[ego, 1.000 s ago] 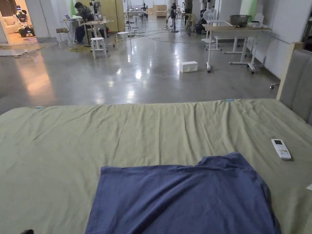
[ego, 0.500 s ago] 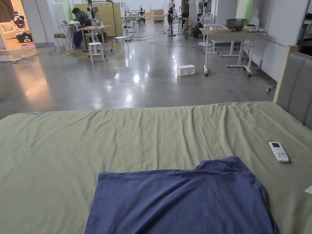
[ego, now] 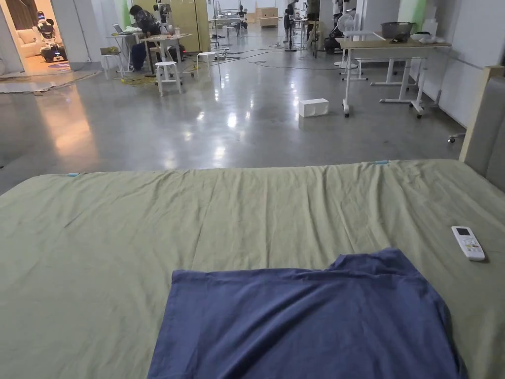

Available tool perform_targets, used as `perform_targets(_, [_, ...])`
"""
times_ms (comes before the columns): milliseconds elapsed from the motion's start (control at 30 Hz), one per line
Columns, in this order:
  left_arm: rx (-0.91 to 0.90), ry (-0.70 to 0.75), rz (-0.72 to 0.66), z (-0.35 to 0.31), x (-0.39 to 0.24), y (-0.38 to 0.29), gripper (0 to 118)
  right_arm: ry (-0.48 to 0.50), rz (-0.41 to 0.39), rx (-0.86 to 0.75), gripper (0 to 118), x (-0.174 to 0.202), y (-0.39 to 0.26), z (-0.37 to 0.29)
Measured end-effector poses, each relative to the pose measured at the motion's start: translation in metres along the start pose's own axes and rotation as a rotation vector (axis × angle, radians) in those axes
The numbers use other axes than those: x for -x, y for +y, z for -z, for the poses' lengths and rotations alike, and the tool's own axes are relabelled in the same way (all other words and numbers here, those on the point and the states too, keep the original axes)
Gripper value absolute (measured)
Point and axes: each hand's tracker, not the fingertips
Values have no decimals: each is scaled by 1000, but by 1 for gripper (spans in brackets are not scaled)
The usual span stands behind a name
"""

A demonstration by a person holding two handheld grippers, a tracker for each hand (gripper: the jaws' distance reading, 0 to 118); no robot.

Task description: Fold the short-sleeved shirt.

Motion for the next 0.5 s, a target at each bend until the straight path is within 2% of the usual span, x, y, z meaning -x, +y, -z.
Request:
perform_targets(133, [3,33,47,1,2,0,0,15,6,2,0,4,-2,0])
perform_targets(300, [78,67,29,19,21,-11,0,27,8,34,0,4,-12,-6])
perform_targets(367, [163,77,-21,37,35,-23,0,30,11,59,0,1,-17,-6])
perform_targets(433, [187,29,-74,49,50,-37,2,21,10,75,0,-2,-21,-7])
perform_targets(500, [236,-5,-100,63,62,-50,27,10,15,91,0,-5,-25,-7])
